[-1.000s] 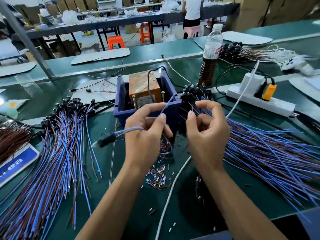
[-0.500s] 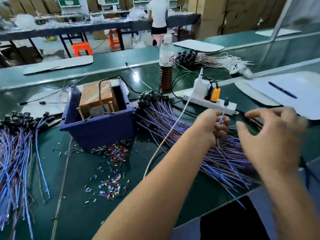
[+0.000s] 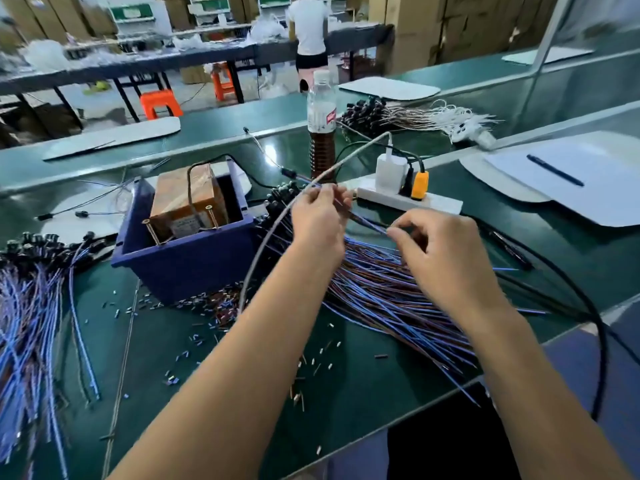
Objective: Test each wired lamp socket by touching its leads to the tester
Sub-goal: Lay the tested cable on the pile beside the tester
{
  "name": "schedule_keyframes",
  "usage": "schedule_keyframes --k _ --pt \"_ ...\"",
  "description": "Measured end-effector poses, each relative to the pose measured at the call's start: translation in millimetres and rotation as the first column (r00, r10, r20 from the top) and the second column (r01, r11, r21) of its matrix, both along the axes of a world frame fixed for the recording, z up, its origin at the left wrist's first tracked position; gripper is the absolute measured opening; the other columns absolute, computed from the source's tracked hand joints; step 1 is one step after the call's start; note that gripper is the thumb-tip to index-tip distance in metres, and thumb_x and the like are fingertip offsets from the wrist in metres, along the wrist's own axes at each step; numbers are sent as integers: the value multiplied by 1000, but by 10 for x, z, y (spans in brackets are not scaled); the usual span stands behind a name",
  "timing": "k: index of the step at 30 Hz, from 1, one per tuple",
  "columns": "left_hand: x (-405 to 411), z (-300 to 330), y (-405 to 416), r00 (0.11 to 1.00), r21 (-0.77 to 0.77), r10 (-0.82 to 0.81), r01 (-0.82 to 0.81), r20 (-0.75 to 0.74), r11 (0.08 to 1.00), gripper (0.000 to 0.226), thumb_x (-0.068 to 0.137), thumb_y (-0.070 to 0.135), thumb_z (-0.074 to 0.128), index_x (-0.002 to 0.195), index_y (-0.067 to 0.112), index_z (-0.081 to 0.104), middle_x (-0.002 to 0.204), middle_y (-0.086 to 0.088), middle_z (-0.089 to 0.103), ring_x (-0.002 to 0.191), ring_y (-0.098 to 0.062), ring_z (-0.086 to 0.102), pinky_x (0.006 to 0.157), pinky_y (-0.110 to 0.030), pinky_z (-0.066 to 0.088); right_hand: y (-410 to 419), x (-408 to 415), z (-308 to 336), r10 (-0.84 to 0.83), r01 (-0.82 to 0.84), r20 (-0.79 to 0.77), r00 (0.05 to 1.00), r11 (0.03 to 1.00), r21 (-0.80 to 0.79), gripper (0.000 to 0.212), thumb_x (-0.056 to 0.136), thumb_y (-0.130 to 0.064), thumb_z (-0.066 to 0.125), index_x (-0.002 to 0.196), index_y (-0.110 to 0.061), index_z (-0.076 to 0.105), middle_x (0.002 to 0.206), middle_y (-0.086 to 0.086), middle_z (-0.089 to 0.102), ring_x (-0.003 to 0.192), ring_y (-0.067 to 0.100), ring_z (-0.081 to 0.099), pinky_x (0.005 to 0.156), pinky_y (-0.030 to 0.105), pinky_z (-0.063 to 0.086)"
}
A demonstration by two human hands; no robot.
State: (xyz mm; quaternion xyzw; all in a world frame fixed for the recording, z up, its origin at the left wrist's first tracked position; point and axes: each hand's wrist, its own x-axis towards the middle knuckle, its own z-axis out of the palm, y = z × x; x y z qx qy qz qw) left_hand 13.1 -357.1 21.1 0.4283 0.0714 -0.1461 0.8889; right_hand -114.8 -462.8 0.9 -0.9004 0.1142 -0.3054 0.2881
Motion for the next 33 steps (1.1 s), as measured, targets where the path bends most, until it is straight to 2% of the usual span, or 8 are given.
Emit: schedule_keyframes --k 3,7,9,15,21,25,29,33 --pt "81 -45 264 961 472 -51 -87 272 877 17 107 10 53 91 6 58 84 -12 69 72 -19 72 78 -33 64 -24 22 -28 -13 9 -54 998 997 -79 15 95 -36 75 84 -25 75 67 -13 67 61 4 63 60 29 53" --pt "78 -113 458 849 890 -365 -232 382 392 31 106 31 55 85 10 61 66 -6 73 60 -16 75 81 -40 63 17 79 -94 -59 43 -116 991 990 -131 15 92 -35 78 82 -24 78 71 -8 71 65 12 64 66 30 56" --pt "8 -126 519 815 901 -419 -266 400 343 38 107 37 53 82 10 62 64 -7 73 54 -18 73 71 -40 64 49 94 -131 -80 61 -127 989 987 -150 13 90 -34 81 83 -24 80 76 -6 72 71 15 65 69 29 54" --pt "-357 -140 1205 505 586 -325 -534 799 610 41 108 28 51 72 12 63 56 1 62 45 -10 54 45 -24 38 197 106 -85 -99 107 60 993 985 -134 5 88 -18 80 91 -14 80 87 1 72 83 21 66 81 38 56" --pt "-304 -131 2177 275 313 -193 -926 942 210 44 102 21 52 61 12 40 52 7 32 48 -18 30 49 -30 25 1080 247 55 345 -342 128 930 939 -41 9 89 -15 80 83 -22 77 72 -18 69 66 2 64 63 8 43" --pt "50 -325 2885 524 511 -78 -848 848 -142 29 97 25 55 70 15 54 59 -3 53 55 -27 51 54 -30 28 1784 358 57 683 -687 -116 721 727 10 8 93 -21 78 85 -24 77 70 -17 68 67 0 64 62 8 42" --pt "279 -543 3379 907 790 45 -339 419 -511 26 90 25 61 111 11 64 115 -23 62 113 -42 54 95 -45 41 2386 585 -5 776 -810 -290 560 586 5 8 94 -26 76 90 -20 78 76 -9 72 69 6 64 67 21 51" --pt "314 -630 3409 964 763 8 -206 266 -613 30 94 22 55 119 6 60 127 -22 57 122 -38 49 100 -41 39 2801 796 -80 745 -833 -431 510 553 -30 11 94 -29 73 96 -19 77 87 -4 73 81 14 66 80 35 57"
